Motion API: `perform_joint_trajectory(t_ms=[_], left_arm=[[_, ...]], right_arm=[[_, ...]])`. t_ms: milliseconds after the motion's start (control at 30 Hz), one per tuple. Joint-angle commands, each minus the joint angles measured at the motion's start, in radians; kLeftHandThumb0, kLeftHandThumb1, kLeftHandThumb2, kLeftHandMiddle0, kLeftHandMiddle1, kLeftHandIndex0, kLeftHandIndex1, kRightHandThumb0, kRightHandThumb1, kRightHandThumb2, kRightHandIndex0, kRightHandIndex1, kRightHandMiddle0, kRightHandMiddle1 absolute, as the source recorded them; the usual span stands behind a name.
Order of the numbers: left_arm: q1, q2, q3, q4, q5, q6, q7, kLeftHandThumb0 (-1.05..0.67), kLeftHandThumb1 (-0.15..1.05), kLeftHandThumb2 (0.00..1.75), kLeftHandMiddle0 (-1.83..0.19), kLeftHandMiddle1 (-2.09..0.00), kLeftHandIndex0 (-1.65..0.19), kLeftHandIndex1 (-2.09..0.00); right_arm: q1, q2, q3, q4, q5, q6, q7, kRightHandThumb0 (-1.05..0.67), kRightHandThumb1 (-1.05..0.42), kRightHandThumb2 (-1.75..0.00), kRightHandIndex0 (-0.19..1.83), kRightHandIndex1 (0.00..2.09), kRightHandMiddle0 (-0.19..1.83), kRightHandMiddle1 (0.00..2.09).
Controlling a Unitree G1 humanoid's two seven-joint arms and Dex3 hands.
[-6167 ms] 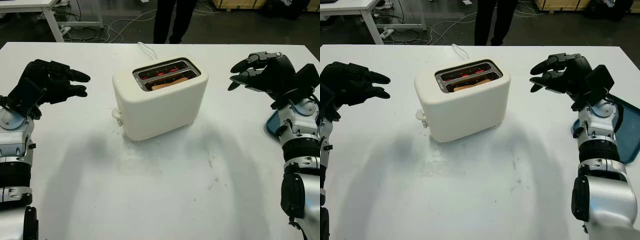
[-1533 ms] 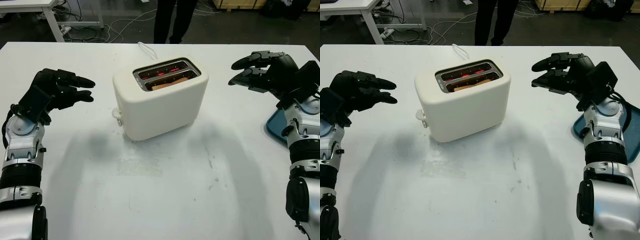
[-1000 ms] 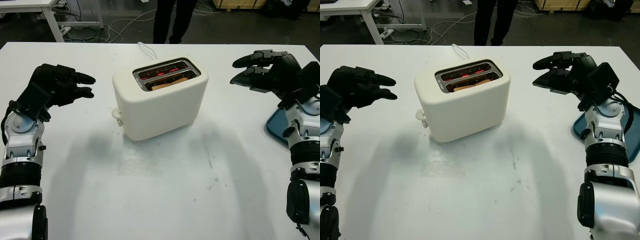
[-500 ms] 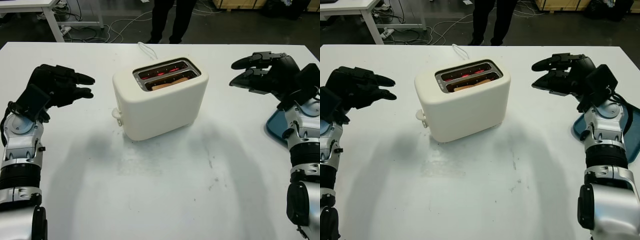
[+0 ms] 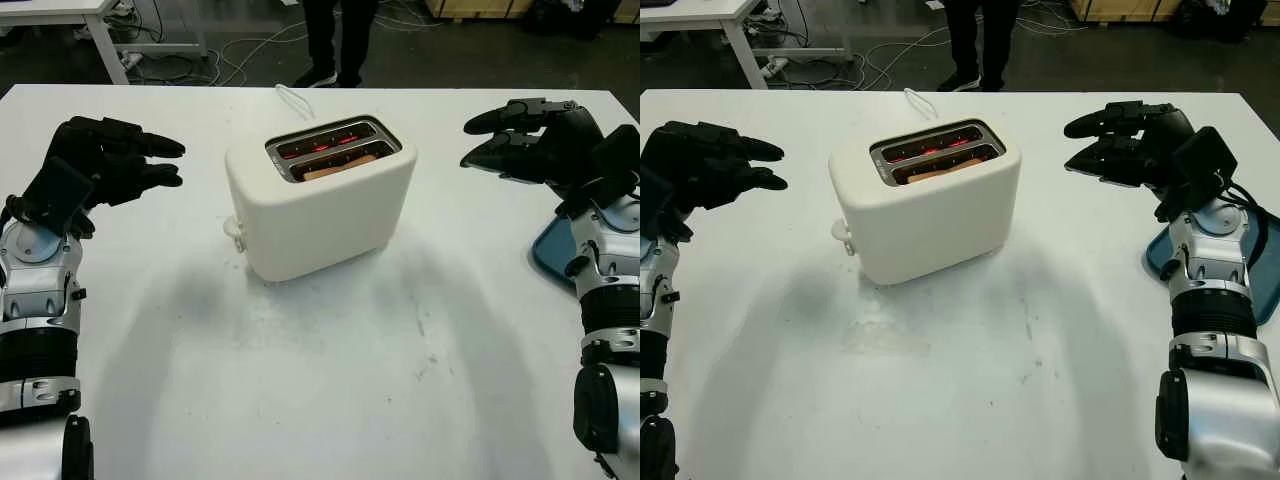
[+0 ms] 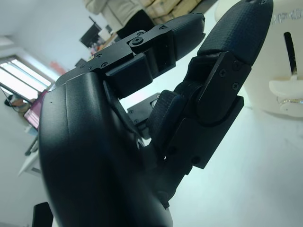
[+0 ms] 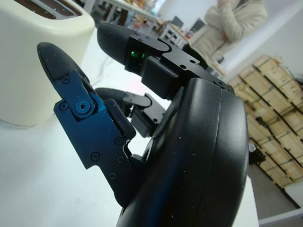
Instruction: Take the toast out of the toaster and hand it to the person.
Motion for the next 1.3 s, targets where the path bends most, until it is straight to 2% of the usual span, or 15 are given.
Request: perform_joint_trajectory(t_ms=[0, 400, 867, 1067, 1267], left_arm=[[0.004, 0.005, 0.006, -0.015, -0.003, 0.011, 0.011, -1.05, 0.79, 0.01, -1.50, -0.10, -1.40, -0.01], [-0.002, 0.017, 0.005, 0.006, 0.004, -0.027, 0.000, -1.05, 0.82, 0.01, -1.48, -0.10, -1.39, 0.00], [-0.005, 0.003, 0.000, 0.013, -0.001, -0.024, 0.003, -1.05, 0.81, 0.00, -1.48, -0.12, -1.39, 0.00], [-0.006, -0.005, 0.022, 0.050, -0.057, -0.053, -0.046, -1.05, 0.77, 0.00, -1.45, -0.11, -1.38, 0.00], [-0.013, 0.004, 0.026, 0.080, -0.062, -0.084, -0.063, -1.05, 0.78, 0.00, -1.46, -0.11, -1.39, 0.00]], right_arm=[[-0.003, -0.009, 0.000, 0.002, -0.006, -0.022, -0.001, -0.63, -0.61, -0.04, 1.00, 0.75, 1.10, 0.30], [-0.007, -0.009, 0.009, 0.003, -0.020, -0.034, -0.007, -0.60, -0.63, -0.04, 0.98, 0.77, 1.09, 0.29], [0.002, -0.005, 0.002, 0.006, -0.025, -0.041, -0.023, -0.59, -0.61, -0.03, 0.99, 0.78, 1.11, 0.29], [-0.002, 0.010, 0.011, -0.008, -0.028, -0.027, -0.031, -0.54, -0.60, -0.02, 0.99, 0.76, 1.11, 0.28], [0.007, 0.035, 0.011, -0.021, -0.024, -0.040, -0.047, -0.52, -0.60, -0.02, 0.91, 0.86, 1.08, 0.32]])
